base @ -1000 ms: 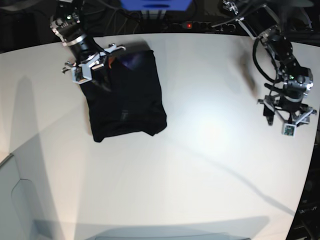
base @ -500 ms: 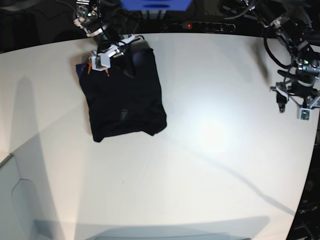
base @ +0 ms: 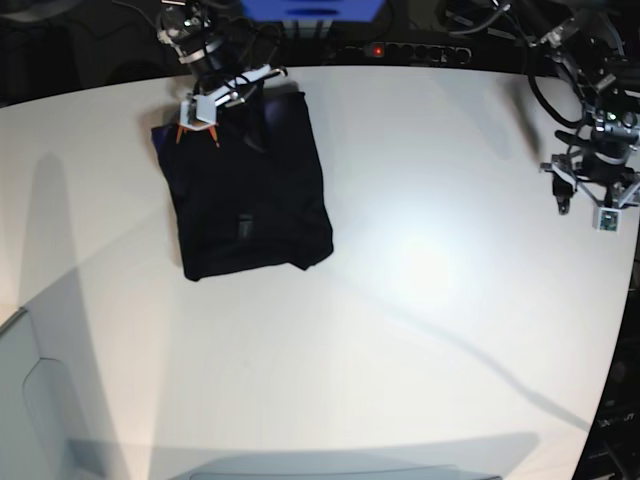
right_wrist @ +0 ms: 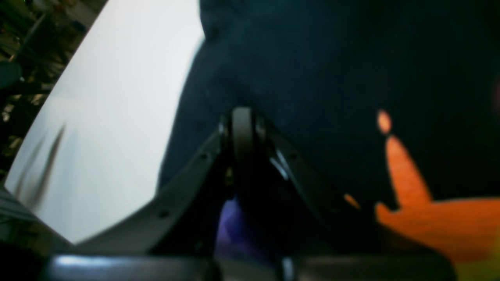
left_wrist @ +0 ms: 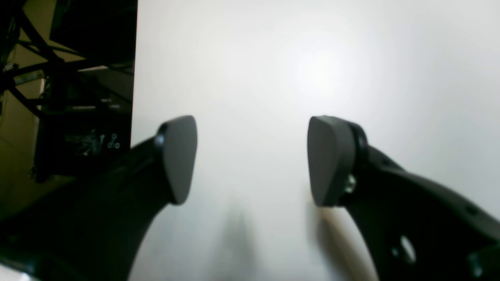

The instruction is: Fold the T-shirt properly

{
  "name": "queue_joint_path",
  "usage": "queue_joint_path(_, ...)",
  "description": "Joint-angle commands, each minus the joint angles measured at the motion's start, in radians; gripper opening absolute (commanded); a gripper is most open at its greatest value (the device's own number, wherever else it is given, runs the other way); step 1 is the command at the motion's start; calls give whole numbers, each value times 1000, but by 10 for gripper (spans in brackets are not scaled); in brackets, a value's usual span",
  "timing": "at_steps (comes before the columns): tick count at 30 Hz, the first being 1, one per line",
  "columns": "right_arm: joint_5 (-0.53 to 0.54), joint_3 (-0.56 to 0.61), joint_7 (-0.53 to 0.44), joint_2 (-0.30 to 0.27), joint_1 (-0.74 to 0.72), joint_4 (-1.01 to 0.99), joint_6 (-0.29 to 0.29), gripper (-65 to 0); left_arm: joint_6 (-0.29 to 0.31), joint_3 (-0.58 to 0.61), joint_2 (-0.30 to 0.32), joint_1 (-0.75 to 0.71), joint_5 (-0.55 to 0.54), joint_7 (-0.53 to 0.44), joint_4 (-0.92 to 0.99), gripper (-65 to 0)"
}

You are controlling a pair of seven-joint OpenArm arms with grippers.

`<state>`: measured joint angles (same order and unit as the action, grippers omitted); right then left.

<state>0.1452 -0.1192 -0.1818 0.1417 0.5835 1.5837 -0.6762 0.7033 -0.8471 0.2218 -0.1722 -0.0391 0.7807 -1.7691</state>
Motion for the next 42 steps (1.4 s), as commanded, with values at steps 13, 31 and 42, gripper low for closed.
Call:
queue_joint_path(13, 21, -187, -32, 2, -47, 80, -22, -650, -5, -28, 15, -65, -11, -23, -15, -223)
queue_joint_path(31, 44, -225, -91, 6, -53, -76, -22, -650, -5, -102, 12, -106, -11, -14, -13, -223)
queue_joint_path(42, 291, -345, -138, 5, 99, 151, -22, -650, -5, -131, -138, -300, -11, -14, -180, -485)
